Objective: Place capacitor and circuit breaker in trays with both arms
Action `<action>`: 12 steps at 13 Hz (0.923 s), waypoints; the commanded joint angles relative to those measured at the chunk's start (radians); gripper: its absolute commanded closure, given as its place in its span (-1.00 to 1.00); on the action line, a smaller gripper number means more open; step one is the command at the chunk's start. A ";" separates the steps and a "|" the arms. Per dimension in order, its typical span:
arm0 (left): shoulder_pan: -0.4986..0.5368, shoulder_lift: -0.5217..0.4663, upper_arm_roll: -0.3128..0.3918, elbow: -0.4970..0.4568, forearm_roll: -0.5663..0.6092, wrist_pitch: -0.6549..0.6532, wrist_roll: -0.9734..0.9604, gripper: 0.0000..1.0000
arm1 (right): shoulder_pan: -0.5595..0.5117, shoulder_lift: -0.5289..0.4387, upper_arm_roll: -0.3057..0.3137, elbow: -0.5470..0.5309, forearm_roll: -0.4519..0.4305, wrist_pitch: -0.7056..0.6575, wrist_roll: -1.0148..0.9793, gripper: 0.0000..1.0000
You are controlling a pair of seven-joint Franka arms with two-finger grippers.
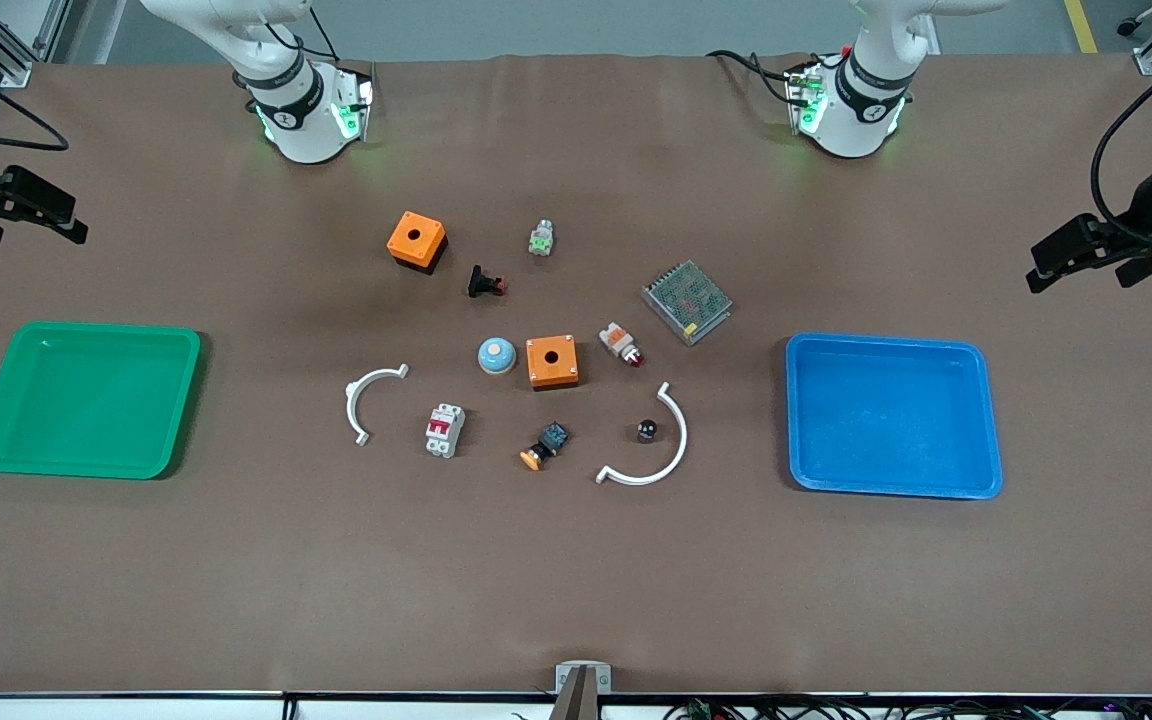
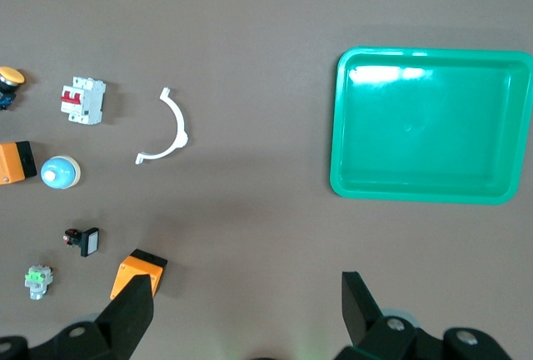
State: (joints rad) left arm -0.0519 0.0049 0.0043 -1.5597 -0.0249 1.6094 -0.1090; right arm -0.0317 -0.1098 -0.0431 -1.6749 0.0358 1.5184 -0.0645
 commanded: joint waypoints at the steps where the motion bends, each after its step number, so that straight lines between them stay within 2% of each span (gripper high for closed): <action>1: -0.019 0.016 -0.018 0.007 -0.016 -0.028 -0.001 -1.00 | 0.001 -0.015 0.005 0.009 -0.002 -0.017 0.015 -1.00; 4: -0.055 0.116 -0.076 0.007 -0.018 -0.046 -0.050 -1.00 | -0.008 0.044 -0.001 0.029 -0.008 0.008 0.005 -1.00; 6: -0.081 0.190 -0.133 0.012 -0.017 -0.022 -0.133 -1.00 | 0.006 0.140 0.002 0.032 -0.011 0.073 0.003 -1.00; 7: -0.098 0.228 -0.156 0.009 -0.018 0.015 -0.173 -1.00 | 0.006 0.224 0.002 0.046 -0.008 0.078 0.002 -1.00; 10: -0.184 0.334 -0.178 0.010 -0.020 0.127 -0.321 -1.00 | 0.050 0.257 0.003 0.052 0.006 0.100 0.035 -1.00; 12: -0.259 0.407 -0.176 0.010 -0.006 0.240 -0.481 -1.00 | 0.122 0.288 0.003 0.025 0.051 0.199 0.191 -1.00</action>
State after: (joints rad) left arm -0.2559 0.3487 -0.1729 -1.5763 -0.0356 1.7861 -0.4749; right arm 0.0214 0.1696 -0.0402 -1.6584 0.0557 1.6781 0.0000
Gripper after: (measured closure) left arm 0.000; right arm 0.000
